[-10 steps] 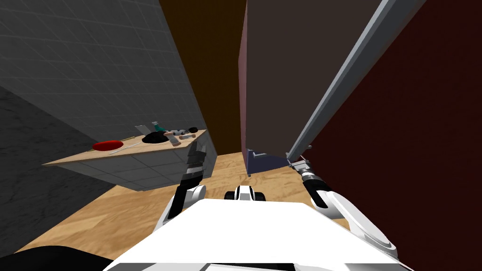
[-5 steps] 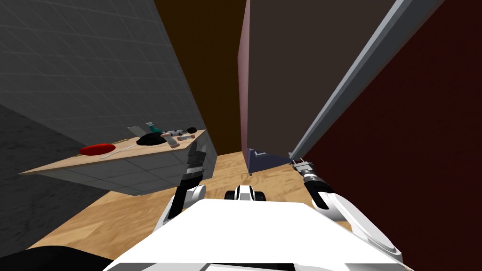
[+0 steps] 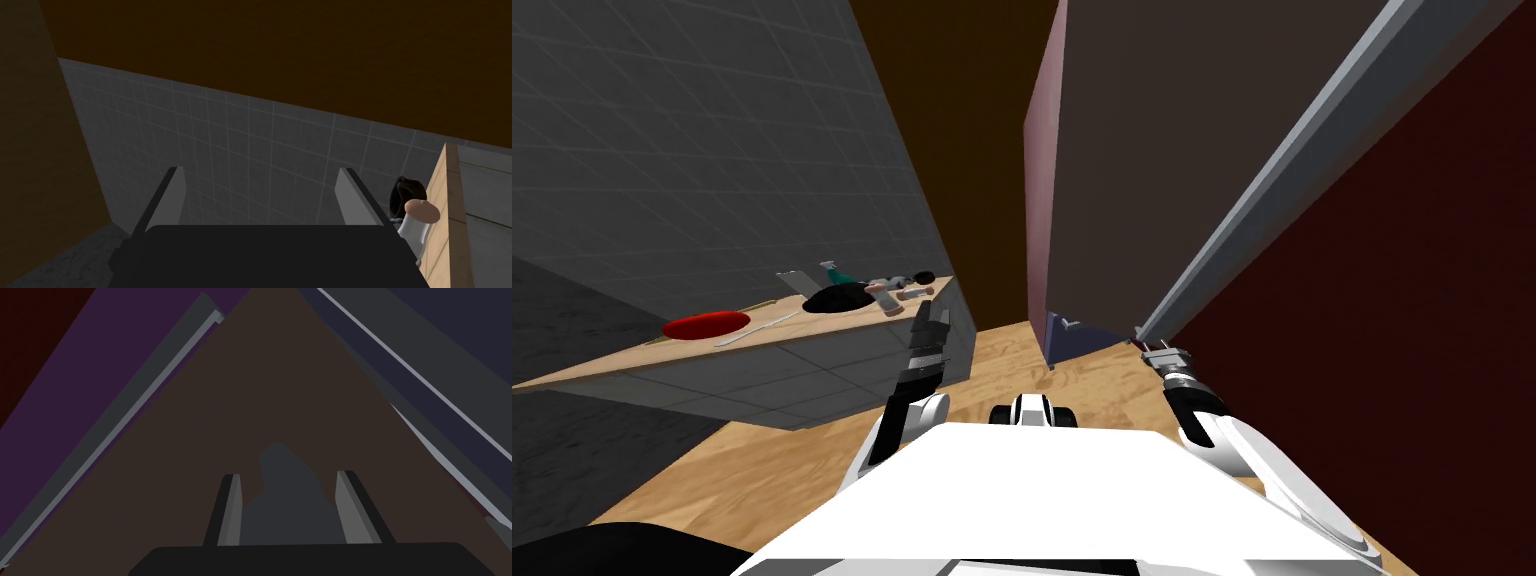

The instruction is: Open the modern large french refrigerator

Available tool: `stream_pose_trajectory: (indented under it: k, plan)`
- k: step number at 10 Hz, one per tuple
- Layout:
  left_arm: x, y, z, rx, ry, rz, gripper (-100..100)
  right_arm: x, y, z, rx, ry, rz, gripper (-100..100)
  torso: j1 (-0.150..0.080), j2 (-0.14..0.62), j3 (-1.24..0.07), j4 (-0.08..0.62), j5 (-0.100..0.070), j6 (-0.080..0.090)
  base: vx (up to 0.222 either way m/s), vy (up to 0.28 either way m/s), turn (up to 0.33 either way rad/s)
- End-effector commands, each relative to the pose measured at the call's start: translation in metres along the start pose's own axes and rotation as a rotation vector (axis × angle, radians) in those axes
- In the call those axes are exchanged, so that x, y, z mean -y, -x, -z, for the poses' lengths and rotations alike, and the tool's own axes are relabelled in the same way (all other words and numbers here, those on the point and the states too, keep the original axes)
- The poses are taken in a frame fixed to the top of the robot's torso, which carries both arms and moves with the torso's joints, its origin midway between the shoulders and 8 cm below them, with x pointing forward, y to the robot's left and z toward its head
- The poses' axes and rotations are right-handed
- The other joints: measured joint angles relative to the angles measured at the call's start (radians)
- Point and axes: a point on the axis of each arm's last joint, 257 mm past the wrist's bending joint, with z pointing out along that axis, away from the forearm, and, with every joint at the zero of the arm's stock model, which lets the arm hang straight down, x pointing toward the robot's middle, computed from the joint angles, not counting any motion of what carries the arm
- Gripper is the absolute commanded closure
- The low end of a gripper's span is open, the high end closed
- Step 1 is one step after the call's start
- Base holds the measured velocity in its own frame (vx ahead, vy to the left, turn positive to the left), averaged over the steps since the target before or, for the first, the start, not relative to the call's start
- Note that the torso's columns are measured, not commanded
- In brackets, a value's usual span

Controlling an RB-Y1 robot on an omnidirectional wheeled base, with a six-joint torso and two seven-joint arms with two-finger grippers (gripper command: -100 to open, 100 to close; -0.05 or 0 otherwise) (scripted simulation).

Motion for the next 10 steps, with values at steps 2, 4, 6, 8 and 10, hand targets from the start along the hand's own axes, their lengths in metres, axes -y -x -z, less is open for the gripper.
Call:
stream_pose_trajectory:
  k: [2, 4, 6, 8, 10]
  plan:
    - [0.000, 0.000, 0.000, 0.000, 0.000, 0.000, 0, 0.010, -0.012, 0.004, -0.044, -0.038, -0.006, 100, -0.004, -0.003, -0.002, -0.001, -0.002, 0.000, 0.006, 0.172, -0.108]
    - [0.000, 0.000, 0.000, 0.000, 0.000, 0.000, 0, 0.018, -0.017, 0.006, -0.066, -0.065, -0.008, 100, 0.003, -0.003, -0.001, -0.003, -0.002, -0.001, 0.002, 0.218, -0.110]
    - [0.000, 0.000, 0.000, 0.000, 0.000, 0.000, 0, 0.030, -0.026, 0.010, -0.100, -0.106, -0.012, 100, 0.003, -0.001, 0.000, -0.001, -0.001, -0.002, -0.039, 0.239, -0.112]
    - [0.000, 0.000, 0.000, 0.000, 0.000, 0.000, 0, 0.024, -0.031, 0.012, -0.113, -0.100, -0.015, 100, 0.000, -0.001, 0.000, 0.000, 0.001, 0.000, 0.000, 0.154, -0.064]
    - [0.000, 0.000, 0.000, 0.000, 0.000, 0.000, 0, 0.035, -0.045, 0.019, -0.163, -0.142, -0.020, 100, 0.000, -0.004, -0.003, -0.002, -0.001, 0.000, 0.043, 0.195, -0.112]
